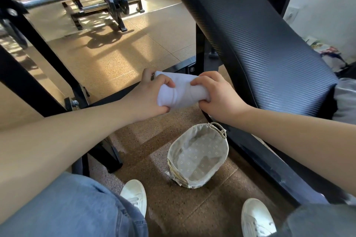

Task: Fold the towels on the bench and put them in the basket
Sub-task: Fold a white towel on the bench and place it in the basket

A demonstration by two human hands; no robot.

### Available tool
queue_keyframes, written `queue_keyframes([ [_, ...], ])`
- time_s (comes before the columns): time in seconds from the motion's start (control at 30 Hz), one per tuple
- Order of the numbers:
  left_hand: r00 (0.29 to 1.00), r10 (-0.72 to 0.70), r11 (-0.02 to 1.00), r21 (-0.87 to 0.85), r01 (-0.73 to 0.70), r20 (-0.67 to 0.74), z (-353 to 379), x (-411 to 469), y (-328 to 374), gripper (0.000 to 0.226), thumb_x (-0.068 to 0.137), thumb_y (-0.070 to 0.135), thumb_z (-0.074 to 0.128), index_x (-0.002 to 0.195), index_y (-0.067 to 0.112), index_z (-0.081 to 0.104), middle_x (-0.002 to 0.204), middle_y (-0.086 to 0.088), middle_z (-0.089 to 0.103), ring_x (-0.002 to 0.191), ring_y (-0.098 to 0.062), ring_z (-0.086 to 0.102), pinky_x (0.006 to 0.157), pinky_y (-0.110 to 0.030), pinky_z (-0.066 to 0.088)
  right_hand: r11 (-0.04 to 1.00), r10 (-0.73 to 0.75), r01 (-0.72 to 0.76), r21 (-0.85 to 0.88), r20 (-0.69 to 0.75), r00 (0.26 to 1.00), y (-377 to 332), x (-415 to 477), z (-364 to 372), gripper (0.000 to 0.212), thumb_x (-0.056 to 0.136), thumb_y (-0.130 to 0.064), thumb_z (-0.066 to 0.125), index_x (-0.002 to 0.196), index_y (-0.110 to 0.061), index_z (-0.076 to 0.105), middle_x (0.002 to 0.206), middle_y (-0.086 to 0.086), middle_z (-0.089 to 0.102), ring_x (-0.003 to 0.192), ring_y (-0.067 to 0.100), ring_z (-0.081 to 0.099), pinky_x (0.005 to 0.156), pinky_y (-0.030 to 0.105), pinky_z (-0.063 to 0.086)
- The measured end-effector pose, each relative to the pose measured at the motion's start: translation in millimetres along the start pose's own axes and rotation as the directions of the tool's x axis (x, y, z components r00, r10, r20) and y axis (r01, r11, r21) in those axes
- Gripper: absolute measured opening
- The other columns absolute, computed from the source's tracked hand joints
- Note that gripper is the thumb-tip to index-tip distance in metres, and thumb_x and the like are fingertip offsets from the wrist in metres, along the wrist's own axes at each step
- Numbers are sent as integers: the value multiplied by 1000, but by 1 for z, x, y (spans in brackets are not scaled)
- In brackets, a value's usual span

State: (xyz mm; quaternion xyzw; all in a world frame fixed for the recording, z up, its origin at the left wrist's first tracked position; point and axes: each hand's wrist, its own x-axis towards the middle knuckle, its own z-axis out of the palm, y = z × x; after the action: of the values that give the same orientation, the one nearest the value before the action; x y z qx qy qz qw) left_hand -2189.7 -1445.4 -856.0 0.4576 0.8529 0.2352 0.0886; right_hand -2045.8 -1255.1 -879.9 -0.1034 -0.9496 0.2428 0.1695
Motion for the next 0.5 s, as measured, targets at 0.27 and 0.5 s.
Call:
queue_keyframes([
  [0.27,986,138,985,115,-127,-94,2,2,-7,47,77,16,75,118,23,55,141,-4,33,111,-28,53,81,-38,48,999,-26,28,-21,73,997,2,-5,-8,49,83,-32,76,129,-22,59,126,2,50,115,22,54,93,34,48],
  [0.5,967,256,967,8,-255,-7,2,-4,-17,42,79,7,72,110,30,55,146,8,30,133,-10,37,91,-29,43,946,174,-209,248,157,972,-3,-2,-15,40,98,-48,56,132,-29,56,126,-9,59,119,7,53,103,33,44],
])
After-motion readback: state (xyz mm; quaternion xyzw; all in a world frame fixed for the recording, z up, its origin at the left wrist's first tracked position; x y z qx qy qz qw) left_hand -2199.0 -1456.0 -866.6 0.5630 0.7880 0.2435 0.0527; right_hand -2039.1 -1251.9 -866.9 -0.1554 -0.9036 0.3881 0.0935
